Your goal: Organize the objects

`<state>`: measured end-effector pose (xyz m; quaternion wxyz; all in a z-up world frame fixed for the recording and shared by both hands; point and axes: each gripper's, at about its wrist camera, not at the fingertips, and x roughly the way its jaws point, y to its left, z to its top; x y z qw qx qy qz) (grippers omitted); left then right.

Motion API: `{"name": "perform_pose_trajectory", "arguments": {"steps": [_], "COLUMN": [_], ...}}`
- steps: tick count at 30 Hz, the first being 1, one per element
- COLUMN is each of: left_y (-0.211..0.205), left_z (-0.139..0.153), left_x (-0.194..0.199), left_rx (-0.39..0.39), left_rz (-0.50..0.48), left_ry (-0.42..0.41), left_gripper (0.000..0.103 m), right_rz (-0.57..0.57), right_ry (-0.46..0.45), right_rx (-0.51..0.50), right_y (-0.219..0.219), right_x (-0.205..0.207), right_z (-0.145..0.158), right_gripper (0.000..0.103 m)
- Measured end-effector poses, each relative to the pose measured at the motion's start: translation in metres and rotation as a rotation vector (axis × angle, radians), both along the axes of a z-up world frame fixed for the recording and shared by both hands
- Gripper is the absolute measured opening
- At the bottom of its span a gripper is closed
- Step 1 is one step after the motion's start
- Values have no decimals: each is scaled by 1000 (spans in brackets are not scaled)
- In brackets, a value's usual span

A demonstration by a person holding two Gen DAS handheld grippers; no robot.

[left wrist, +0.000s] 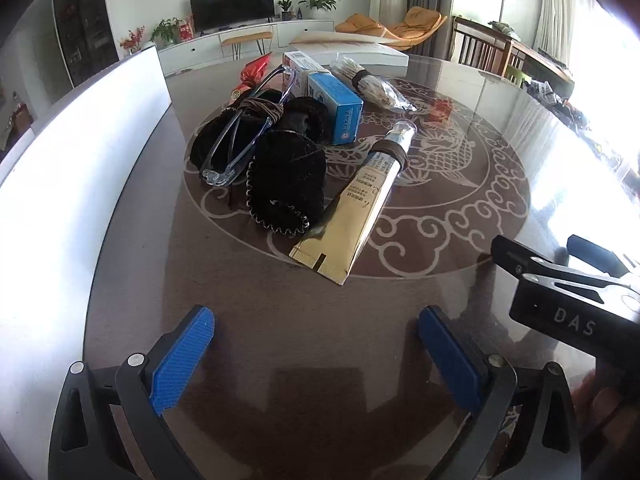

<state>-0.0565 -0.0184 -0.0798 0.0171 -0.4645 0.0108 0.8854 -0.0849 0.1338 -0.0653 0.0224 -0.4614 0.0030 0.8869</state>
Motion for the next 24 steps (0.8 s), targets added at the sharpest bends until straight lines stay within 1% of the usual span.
{"name": "perform_pose_trajectory", "arguments": {"steps": [4, 24], "left_y": [1, 1], "left_z": [-2, -3], "left_x": [-5, -6], "left_rx": [-6, -1], "left_rz": [5, 11], "left_ry": [3, 5], "left_gripper": [103, 103], "right_rz": [19, 19], "right_ry": [5, 5], "right_rx": [-3, -4], "right_y": [0, -1], "right_x": [-15, -14], "right_z": [-2, -2], "right_gripper": [103, 103]}}
